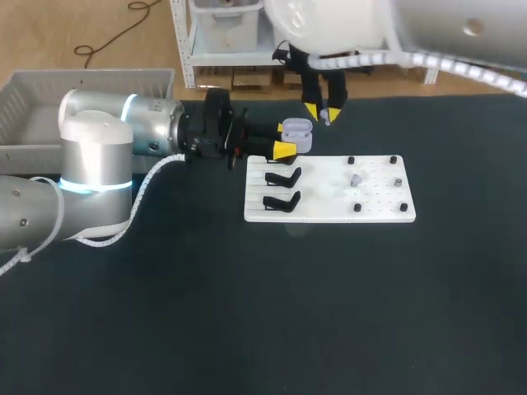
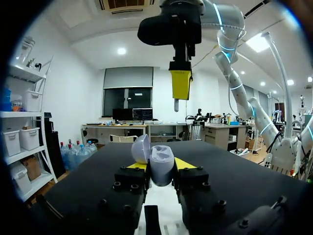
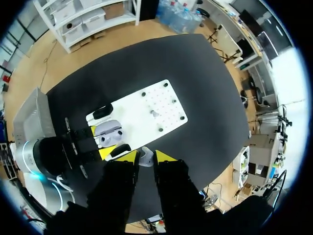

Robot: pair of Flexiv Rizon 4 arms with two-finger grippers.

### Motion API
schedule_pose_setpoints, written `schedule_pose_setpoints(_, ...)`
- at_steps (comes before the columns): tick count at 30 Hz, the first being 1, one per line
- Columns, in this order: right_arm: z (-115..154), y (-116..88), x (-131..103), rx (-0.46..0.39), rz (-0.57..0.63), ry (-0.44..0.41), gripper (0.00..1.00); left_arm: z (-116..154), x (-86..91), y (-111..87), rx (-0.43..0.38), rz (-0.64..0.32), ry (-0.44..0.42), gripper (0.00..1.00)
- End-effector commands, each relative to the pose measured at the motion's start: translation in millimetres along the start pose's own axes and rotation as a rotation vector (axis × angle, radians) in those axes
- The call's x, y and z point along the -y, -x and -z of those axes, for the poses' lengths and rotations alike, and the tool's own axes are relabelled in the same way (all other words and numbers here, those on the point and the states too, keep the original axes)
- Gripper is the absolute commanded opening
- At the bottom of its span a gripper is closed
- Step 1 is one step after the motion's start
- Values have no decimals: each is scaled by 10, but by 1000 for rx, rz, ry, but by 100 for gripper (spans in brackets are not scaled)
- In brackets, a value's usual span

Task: Pick up each earbud case from the left stands, insert the matching earbuds, close the lid, and place the case in the box.

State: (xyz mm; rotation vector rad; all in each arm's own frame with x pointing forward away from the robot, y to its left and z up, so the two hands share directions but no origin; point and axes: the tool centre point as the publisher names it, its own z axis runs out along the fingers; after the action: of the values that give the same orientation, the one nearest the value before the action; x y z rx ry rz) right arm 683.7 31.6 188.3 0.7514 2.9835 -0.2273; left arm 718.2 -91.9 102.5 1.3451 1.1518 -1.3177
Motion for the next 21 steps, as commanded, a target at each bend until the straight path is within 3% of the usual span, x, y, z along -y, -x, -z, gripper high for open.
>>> schedule_pose_setpoints(1,0,8,-53,-1,-2,-27,0,1,-5,-2,-1,0,-1,0)
schedule_pose_setpoints(13,0,8,-53,-1,-2,-27,0,1,-5,-2,-1,0,-1,0)
schedule_pose_setpoints(21,44,-53,-333,-36,-68,-22,0,1,-5,-2,-1,0,-1,0)
